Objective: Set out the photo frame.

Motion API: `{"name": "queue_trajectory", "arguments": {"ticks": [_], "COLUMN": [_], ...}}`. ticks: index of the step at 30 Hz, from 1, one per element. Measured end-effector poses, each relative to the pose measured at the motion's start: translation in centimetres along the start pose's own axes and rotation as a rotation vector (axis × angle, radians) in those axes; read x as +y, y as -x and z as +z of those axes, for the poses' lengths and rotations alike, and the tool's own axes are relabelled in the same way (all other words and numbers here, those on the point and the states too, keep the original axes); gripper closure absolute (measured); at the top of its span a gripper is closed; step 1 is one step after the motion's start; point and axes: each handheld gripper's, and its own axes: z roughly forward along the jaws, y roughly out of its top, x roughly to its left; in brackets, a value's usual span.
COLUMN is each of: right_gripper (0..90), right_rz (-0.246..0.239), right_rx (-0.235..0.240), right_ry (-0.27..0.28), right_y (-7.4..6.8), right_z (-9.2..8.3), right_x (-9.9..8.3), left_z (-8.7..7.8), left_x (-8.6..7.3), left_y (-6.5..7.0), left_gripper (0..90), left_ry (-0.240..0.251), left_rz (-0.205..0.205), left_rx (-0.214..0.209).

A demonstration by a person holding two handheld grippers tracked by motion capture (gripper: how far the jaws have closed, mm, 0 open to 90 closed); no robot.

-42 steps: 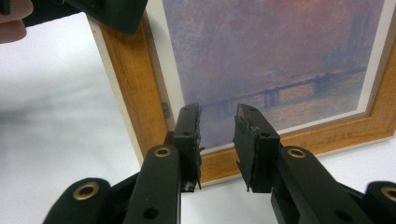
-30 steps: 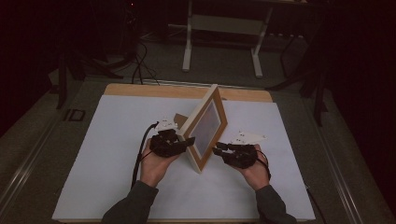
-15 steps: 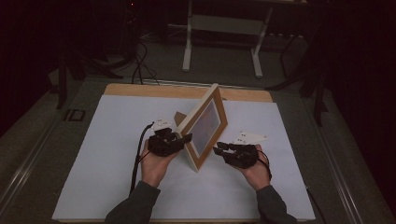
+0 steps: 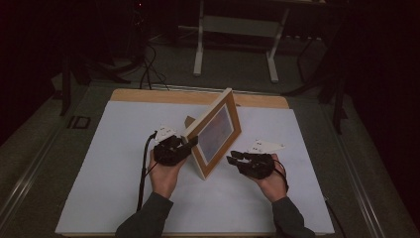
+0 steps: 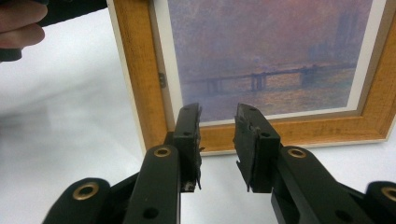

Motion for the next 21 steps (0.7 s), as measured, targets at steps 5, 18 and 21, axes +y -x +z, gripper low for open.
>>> {"name": "queue_trajectory", "arguments": {"ticks": [5,18,21], "right_gripper": [70.3,69.7,69.5], "right_rz": [0.002,0.010,0.009], "right_rx": [-0.002,-0.016,-0.020], "right_ry": [0.004,0.005,0.005], "right_y": [0.1,0.5,0.6], "right_z": [-0.1,-0.4,-0.5], "right_x": [0.1,0.1,0.1], "left_z": [0.0,0.0,0.0], "left_x": [0.1,0.6,0.7], "left_y": [-0.5,-1.8,-2.2], "left_gripper": [70.9,71.6,71.6], "left_ry": [-0.009,-0.046,-0.051], "left_rz": [-0.014,-0.036,-0.044], "left_rx": [-0.043,-0.115,-0.131]}}
